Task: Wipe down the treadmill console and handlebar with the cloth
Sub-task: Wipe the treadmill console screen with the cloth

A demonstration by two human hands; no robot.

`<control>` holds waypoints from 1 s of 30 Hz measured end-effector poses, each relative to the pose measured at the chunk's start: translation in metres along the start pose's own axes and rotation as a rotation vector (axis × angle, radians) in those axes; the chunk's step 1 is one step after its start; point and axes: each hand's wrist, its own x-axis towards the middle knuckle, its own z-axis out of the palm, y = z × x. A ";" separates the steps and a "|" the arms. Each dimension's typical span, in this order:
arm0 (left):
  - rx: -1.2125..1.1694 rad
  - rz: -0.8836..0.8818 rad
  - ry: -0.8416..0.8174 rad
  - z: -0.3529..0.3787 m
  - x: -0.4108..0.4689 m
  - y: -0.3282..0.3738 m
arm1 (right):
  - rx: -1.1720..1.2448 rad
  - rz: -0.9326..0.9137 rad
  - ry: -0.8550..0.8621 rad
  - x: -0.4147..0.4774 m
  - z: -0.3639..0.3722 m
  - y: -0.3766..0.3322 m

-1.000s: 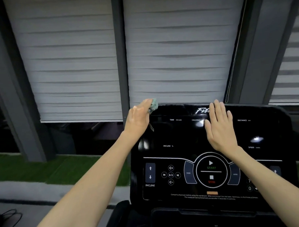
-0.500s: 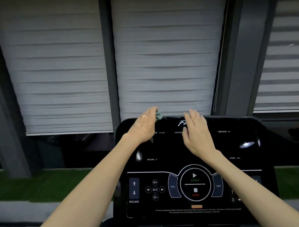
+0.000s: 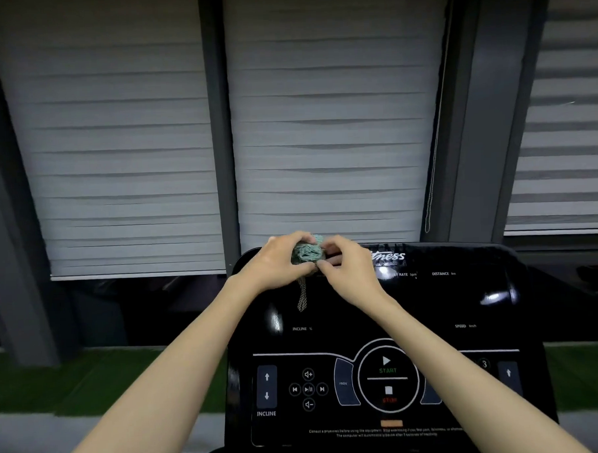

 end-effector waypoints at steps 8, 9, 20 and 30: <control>-0.073 -0.050 0.220 0.004 0.015 0.003 | 0.098 0.192 0.019 0.000 0.002 0.003; -0.095 -0.066 0.267 0.004 0.015 0.005 | 0.099 0.198 0.024 -0.001 0.002 0.004; -0.409 -0.009 0.216 -0.014 0.000 0.016 | 0.630 0.180 -0.274 -0.008 -0.024 -0.011; -0.836 -0.126 0.095 -0.009 -0.028 0.021 | 0.724 0.100 -0.399 -0.018 -0.036 -0.010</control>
